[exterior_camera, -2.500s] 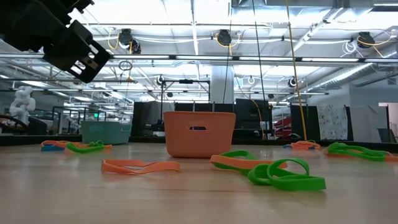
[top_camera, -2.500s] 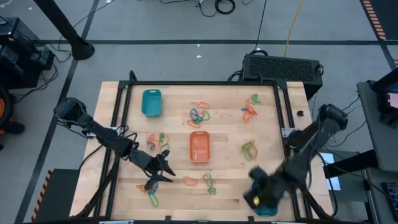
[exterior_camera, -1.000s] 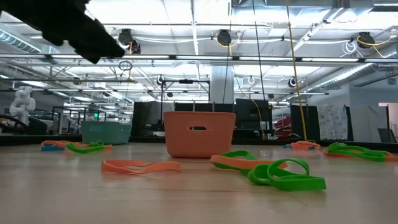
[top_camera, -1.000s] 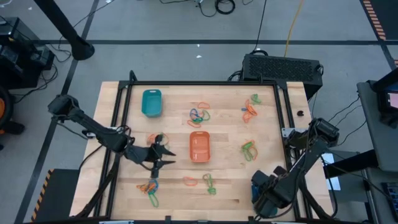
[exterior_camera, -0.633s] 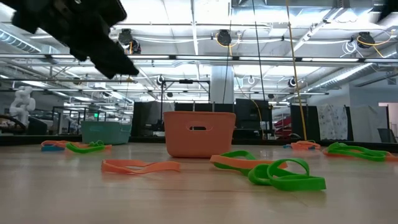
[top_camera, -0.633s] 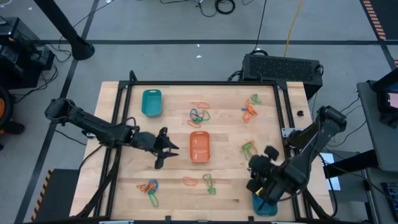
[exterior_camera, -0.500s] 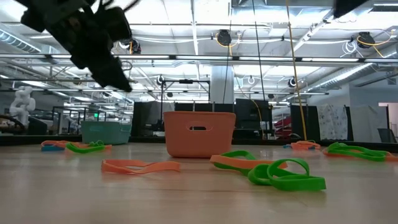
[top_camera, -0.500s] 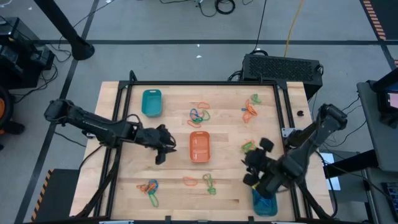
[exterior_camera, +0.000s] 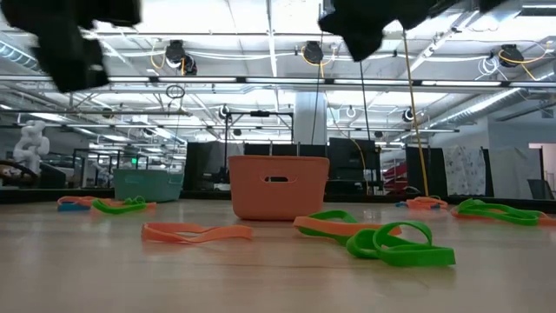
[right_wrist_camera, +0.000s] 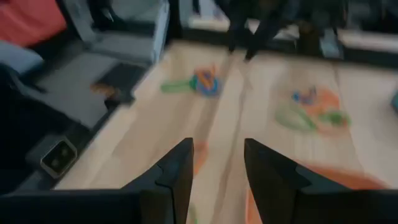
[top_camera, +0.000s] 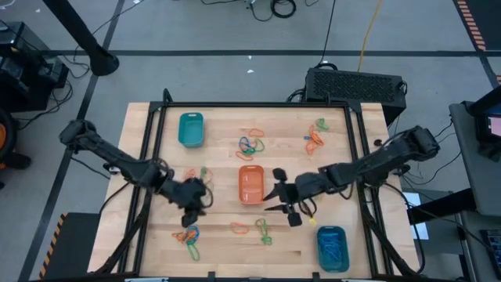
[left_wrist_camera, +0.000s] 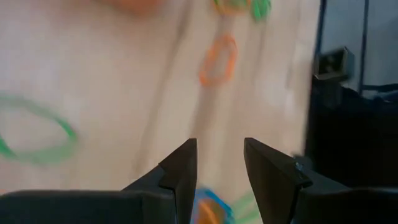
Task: Sort rubber bands into baskets
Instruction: Put the blue rubber band into the blue bin
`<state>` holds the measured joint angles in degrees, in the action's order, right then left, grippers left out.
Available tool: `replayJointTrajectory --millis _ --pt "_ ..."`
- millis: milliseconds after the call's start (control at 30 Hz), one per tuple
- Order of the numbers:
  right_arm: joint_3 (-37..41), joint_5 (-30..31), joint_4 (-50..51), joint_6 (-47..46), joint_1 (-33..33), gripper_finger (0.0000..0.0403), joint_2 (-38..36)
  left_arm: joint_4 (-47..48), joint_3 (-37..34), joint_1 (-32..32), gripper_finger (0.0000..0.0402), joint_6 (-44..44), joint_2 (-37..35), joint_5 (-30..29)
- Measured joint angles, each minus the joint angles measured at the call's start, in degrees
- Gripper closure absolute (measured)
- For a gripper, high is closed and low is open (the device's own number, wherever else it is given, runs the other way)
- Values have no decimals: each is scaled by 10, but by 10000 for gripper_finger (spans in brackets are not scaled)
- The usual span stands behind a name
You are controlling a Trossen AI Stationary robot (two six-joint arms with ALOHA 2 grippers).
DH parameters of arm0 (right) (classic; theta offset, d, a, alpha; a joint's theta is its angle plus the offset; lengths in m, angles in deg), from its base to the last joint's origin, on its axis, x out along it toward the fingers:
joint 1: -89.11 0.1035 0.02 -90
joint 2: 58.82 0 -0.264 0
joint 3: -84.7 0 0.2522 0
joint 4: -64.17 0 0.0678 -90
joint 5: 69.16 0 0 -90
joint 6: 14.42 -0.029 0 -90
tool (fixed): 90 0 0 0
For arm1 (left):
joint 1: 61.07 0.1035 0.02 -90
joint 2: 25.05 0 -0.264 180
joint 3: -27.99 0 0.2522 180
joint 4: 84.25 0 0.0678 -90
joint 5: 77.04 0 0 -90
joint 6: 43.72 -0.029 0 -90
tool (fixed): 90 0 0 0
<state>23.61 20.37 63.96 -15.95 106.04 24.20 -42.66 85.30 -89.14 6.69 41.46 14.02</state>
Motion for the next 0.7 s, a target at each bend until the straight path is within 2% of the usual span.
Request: replayJointTrajectory --millis 67,167,367,567,700 --pt "22 -15 -65 10 -14 268 13 4 1 -32 263 54 0 -2" --pt "30 -14 -98 12 -24 268 34 6 2 -70 263 91 15 -28" --pt "30 -21 -127 20 -23 268 67 15 1 -99 263 53 86 -40" --pt "30 -30 -125 10 -22 268 68 13 1 -104 263 47 149 8" --pt "30 -31 -118 10 -22 268 69 13 1 -106 263 48 175 17"
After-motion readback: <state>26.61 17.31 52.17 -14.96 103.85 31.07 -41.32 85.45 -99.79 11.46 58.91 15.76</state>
